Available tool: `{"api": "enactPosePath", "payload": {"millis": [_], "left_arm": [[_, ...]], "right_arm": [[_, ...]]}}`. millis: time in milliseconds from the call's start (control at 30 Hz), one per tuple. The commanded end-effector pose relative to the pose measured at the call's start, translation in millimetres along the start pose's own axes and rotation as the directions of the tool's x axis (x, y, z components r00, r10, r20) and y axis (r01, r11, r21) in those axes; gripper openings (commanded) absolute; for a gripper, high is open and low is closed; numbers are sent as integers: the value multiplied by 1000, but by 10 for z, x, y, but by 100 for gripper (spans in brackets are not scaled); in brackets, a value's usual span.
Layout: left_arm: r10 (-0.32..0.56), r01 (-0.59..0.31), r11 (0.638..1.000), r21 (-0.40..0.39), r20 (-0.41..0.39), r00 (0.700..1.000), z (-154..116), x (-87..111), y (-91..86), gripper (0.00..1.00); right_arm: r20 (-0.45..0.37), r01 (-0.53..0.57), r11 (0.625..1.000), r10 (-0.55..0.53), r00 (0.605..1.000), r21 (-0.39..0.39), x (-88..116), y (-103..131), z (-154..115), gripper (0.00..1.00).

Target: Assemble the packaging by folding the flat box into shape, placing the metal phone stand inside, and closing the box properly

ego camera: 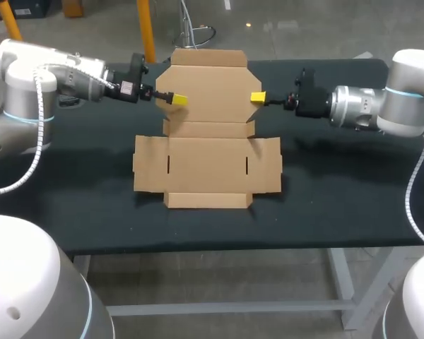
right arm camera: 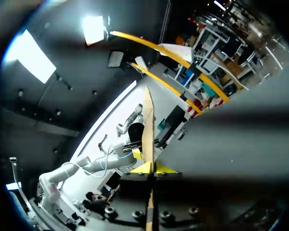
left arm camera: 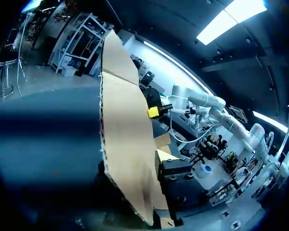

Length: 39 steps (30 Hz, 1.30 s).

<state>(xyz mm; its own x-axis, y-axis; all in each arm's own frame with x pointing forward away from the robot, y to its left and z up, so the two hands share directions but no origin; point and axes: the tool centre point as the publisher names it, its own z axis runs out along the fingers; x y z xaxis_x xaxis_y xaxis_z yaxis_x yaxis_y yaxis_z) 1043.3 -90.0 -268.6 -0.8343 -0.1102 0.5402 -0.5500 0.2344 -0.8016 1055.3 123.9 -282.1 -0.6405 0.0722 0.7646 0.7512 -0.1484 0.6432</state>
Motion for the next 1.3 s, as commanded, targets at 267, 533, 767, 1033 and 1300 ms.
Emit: {"api": "enactPosePath", "payload": {"millis": [267,533,767,1033,1300], "left_arm": [[15,-15,1000,0,-33,999,52,-35,-19,13],[23,-23,1000,4,-42,999,54,-33,-21,7],[27,-26,1000,9,-50,998,51,-37,-19,0],[30,-30,1000,8,-63,998,36,-45,-26,0],[42,-41,999,9,-62,997,-8,-56,-93,0]], "right_arm": [[-34,9,1000,-9,999,-9,-43,37,25,0],[-42,14,1000,-15,999,-15,-38,50,45,0],[-50,14,1000,-14,999,-15,-39,53,53,0],[-47,18,1000,-18,999,0,12,64,46,49],[44,62,998,-64,997,32,226,35,-126,60]]}}
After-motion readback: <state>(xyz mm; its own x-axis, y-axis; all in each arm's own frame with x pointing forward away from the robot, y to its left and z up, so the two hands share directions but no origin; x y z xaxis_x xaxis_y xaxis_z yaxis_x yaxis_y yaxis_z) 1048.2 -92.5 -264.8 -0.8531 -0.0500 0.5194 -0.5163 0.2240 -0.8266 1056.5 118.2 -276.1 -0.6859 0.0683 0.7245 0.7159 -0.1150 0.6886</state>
